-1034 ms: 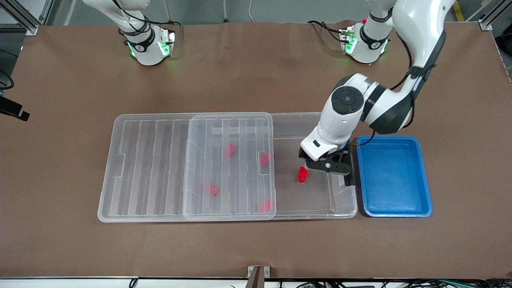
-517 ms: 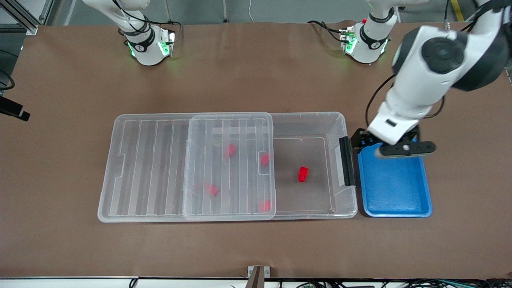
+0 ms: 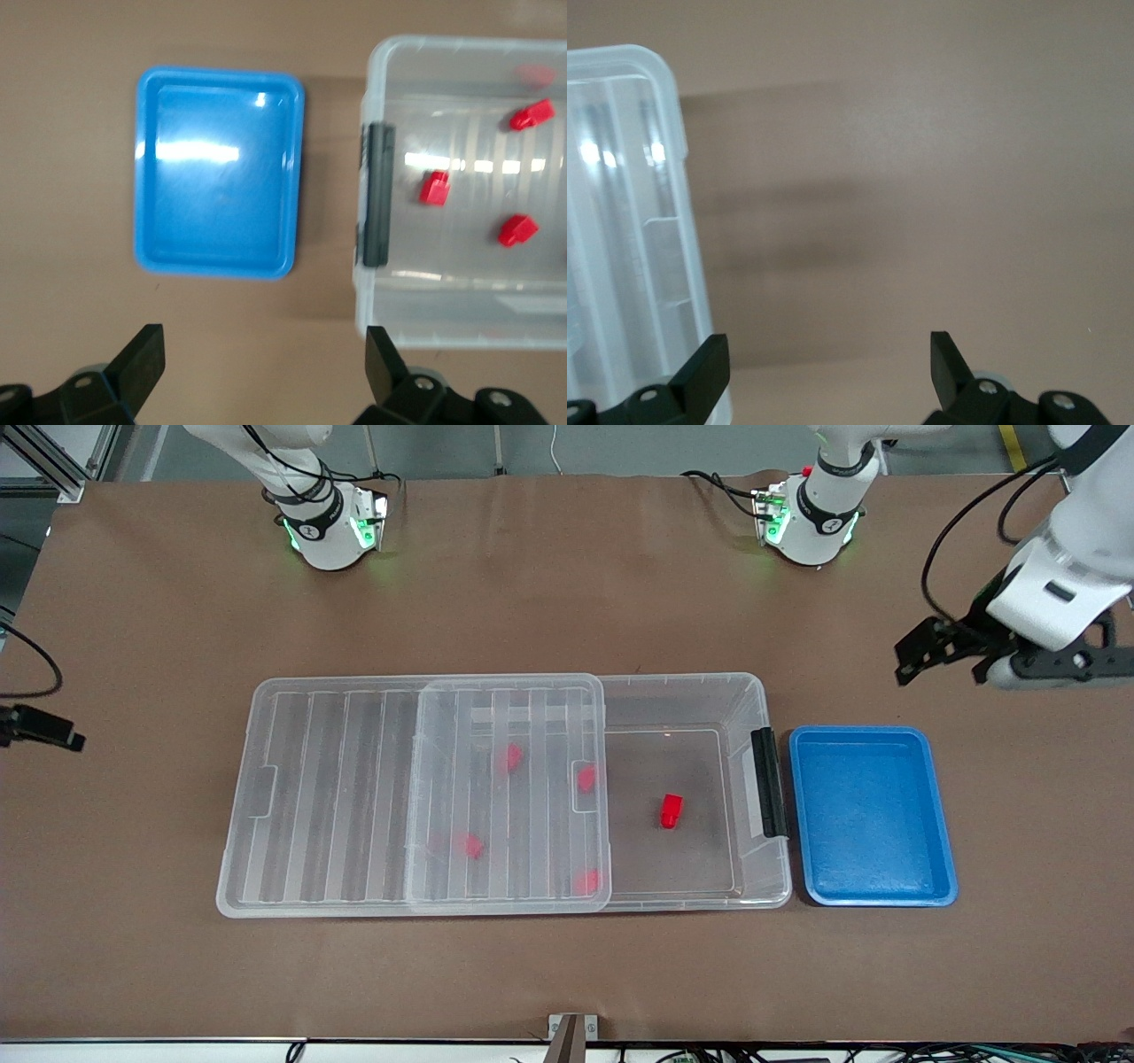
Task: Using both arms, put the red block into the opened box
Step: 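Slide the lid back over the box with the right gripper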
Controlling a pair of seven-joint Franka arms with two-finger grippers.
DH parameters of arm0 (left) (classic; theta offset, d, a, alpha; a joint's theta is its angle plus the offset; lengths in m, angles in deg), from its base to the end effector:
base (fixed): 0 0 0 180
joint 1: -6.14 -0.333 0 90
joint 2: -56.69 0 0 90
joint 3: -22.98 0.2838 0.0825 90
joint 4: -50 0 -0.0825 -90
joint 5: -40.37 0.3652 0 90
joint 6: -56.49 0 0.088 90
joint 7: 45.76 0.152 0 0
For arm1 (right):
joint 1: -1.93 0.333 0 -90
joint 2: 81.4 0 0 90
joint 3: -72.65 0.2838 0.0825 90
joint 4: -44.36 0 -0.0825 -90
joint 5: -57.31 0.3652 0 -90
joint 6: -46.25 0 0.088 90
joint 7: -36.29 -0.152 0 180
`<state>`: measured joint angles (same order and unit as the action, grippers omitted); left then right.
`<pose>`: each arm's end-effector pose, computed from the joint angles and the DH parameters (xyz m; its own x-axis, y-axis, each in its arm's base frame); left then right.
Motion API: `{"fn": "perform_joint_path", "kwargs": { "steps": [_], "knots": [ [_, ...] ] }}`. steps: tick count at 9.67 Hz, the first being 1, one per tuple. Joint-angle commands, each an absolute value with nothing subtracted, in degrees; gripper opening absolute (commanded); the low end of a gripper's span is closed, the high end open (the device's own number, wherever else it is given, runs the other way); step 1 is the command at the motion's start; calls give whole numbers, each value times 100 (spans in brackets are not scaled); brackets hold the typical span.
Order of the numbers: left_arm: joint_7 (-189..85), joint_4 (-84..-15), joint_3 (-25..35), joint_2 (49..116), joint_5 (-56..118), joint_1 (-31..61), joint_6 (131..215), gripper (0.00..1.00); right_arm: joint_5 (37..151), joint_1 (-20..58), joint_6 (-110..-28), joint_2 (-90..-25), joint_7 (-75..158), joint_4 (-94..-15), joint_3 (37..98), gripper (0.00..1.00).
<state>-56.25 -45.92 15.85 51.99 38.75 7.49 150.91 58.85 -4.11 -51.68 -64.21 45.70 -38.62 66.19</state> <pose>0.5157 -0.0830 0.5501 0.9980 0.0373 0.0510 0.0359 -0.9990 0.0278 0.6061 -0.1237 0.4421 0.9978 -0.0537 -0.0378 -0.0537 -0.9986 0.0006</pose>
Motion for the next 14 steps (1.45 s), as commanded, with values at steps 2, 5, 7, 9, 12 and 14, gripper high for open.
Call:
{"fn": "perform_joint_path", "kwargs": {
  "steps": [2, 5, 7, 9, 12, 14],
  "knots": [
    [-5517, -4266, 1709, 5466, 3844, 737, 14956, 100, 5652, -361, -5736, -5778, 5680, -3896, 6650, 42],
    [-5184, -3920, 1876, 5696, 3791, 746, 14833, 99, 5765, -151, -5939, -5381, 5940, -4088, 6685, 0],
    [-4981, -3964, 1876, 5687, 3782, 746, 14833, 99, 6098, 25, -6212, -5372, 5923, -4422, 6694, 0],
    [-4981, -3999, 1876, 5687, 3782, 746, 14833, 99, 6397, 87, -6029, -5354, 5923, -4423, 6755, 0],
    [-4911, -4052, 1876, 5669, 3773, 746, 14763, 100, 7004, 123, -5896, -5275, 5914, -4397, 6904, 0],
    [-4858, -4044, 1876, 5669, 3773, 746, 14772, 99, 7180, 184, -5896, -5258, 5643, -4371, 7018, 0]
  ]
}}
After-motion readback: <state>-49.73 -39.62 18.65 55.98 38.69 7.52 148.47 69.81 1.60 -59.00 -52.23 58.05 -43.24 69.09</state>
